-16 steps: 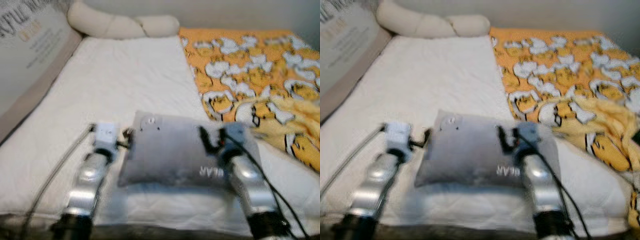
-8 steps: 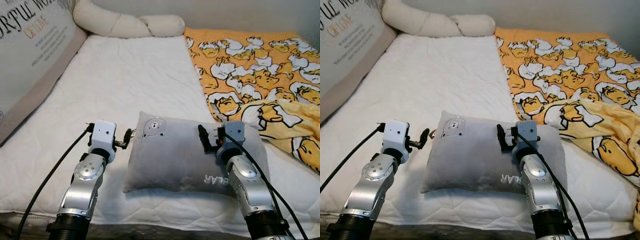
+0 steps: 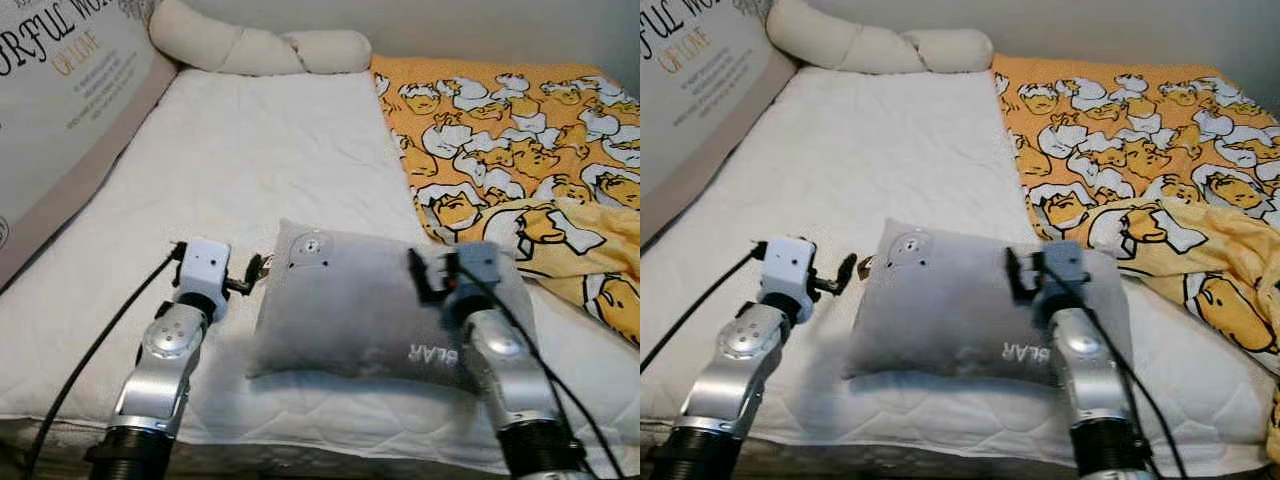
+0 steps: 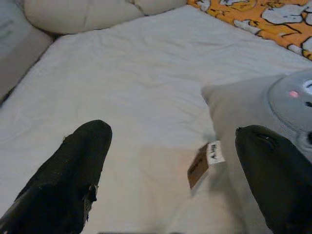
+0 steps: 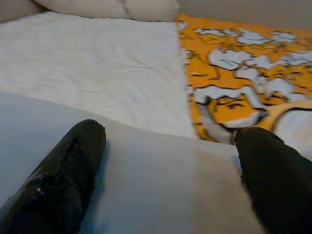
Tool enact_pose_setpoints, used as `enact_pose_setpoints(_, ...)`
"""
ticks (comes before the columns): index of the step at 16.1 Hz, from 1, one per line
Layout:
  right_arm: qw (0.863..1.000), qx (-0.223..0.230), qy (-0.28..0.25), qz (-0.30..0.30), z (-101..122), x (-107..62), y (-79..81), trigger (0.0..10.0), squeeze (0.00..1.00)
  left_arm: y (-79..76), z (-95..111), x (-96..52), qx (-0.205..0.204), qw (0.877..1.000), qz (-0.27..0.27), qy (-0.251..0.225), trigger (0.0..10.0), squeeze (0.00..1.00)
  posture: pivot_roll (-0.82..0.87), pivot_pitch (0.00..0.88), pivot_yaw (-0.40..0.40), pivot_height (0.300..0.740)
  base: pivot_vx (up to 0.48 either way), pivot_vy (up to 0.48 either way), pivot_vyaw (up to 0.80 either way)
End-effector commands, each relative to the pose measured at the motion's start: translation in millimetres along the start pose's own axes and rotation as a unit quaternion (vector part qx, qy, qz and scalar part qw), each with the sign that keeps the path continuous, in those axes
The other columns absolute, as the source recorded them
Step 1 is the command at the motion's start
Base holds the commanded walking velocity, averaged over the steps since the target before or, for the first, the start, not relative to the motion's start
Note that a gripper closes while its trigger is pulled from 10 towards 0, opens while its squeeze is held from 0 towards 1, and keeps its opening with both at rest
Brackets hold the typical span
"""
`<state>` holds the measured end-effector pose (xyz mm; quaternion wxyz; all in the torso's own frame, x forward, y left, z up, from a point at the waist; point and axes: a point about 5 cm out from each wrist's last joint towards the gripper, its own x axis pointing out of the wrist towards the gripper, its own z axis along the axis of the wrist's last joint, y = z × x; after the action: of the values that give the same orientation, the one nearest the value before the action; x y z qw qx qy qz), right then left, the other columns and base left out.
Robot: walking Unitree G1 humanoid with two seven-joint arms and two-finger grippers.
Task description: Clean up the room
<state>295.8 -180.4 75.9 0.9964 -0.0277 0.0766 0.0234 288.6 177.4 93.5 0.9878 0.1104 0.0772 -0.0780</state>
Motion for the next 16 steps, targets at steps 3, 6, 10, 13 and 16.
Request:
enact_pose_setpoints(3, 0.997, -0.034, 0.020, -0.060, 6.7, -1.5, -58.7, 10.0, 0.00, 13.5, 10.1, 6.2, 0.012, 1.000, -0.002, -0.015, 10.0, 0.22, -0.04, 0.000, 0.000, 0.740, 0.000, 0.000, 0.00)
enact_pose_setpoints(6, 0.988, -0.018, 0.057, -0.144, 0.8, -15.9, -113.2, 10.0, 0.00, 15.5, 15.1, 13.4, -0.005, 1.000, -0.021, -0.015, 10.0, 0.22, -0.06, 0.000, 0.019, 0.740, 0.000, 0.000, 0.00)
enact_pose_setpoints(10, 0.978, -0.018, 0.137, -0.154, -26.1, -39.4, -137.2, 10.0, 0.00, 4.2, 6.3, 35.3, 0.012, 0.997, -0.071, 0.035, 10.0, 0.14, -0.09, 0.000, 0.033, 0.740, 0.000, 0.000, 0.00)
enact_pose_setpoints(13, 0.979, -0.023, 0.142, -0.147, -26.3, -40.5, -136.5, 10.0, 0.00, 0.2, -1.1, 43.4, 0.032, 0.995, -0.074, 0.067, 10.0, 0.15, -0.10, 0.000, 0.037, 0.740, 0.000, 0.000, 0.00)
enact_pose_setpoints(16, 0.981, 0.031, 0.182, -0.054, -37.6, -39.3, -111.9, 10.0, 0.00, -21.6, -11.1, 47.1, 0.012, 0.985, -0.139, 0.097, 10.0, 0.13, -0.10, 0.000, 0.034, 0.740, 0.000, 0.000, 0.00)
